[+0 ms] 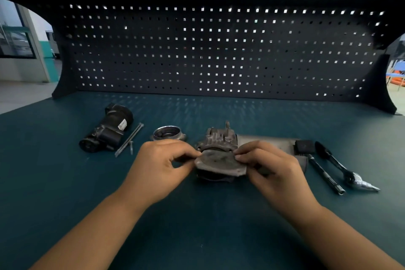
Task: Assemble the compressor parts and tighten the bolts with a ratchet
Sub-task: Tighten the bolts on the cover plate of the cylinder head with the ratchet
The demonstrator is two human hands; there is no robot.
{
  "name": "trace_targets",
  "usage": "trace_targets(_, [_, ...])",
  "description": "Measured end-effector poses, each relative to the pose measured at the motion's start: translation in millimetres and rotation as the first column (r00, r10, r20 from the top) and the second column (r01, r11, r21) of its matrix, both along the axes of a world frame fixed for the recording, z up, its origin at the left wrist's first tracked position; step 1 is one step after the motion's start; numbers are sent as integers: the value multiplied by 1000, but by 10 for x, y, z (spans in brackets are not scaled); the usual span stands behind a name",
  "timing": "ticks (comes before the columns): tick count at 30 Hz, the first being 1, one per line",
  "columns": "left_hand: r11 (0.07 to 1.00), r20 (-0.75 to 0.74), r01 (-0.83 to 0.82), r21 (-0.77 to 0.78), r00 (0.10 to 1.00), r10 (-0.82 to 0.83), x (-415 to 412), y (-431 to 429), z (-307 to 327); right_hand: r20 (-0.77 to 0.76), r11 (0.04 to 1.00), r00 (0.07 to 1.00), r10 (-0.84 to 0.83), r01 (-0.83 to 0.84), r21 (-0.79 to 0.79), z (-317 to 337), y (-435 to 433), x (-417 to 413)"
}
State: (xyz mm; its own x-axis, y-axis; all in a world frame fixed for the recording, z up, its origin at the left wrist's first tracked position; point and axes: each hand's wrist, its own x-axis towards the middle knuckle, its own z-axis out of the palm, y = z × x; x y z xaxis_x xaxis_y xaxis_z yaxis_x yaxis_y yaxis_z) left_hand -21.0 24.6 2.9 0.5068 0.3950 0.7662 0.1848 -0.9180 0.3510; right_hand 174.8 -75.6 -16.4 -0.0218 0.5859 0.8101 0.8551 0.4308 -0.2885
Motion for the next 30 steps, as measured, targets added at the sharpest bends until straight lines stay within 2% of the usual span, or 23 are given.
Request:
trace_targets(3, [981,-57,18,195,998,-7,-42,3,23,178,988,981,-70,44,147,20,-26,2])
trace_targets(6, [966,-60,21,256,998,-6,-51,-5,41,197,978,976,-93,52,202,24,-39,5])
trace_targets(8, [991,-57,35,132,998,-28,-48,-27,41,102,983,992,-72,53,176,15,-37,-7])
trace_targets(9, [998,-62,49,-39,997,-52,-55,-37,53,47,989,997,-55,48,137,8,-37,-10])
trace_targets(10, [966,-77,59,-251,994,-81,-61,-38,64,4,996,999,-43,43,84,3,-34,-11])
trace_targets(11, [893,-118,58,-447,985,-123,-65,-31,62,-40,999,999,-33,34,16,-4,-32,-15])
trace_targets(12, [818,-164,49,-572,971,-173,-66,-14,53,-88,998,996,-23,18,-62,-11,-27,-19])
trace_targets(13, [786,-209,23,-618,959,-193,-68,21,32,-121,990,992,-17,1,-138,-22,-20,-19])
trace_targets(15, [771,-258,-24,-636,949,-183,-65,68,15,-88,967,994,-59,35,-254,-61,8,-18])
trace_targets(17, [785,-247,-51,-618,960,-132,-47,86,-7,-4,943,992,-125,118,-311,-103,33,-20])
trace_targets(22, [777,-177,-133,-615,984,28,52,116,-124,0,909,970,-244,229,-347,-114,82,-53])
trace_targets(25, [738,-120,-127,-663,991,62,92,129,-151,7,889,954,-299,281,-362,-114,103,-94])
trace_targets(30, [729,-43,-120,-674,991,123,128,114,-167,1,883,944,-331,310,-351,-124,112,-126])
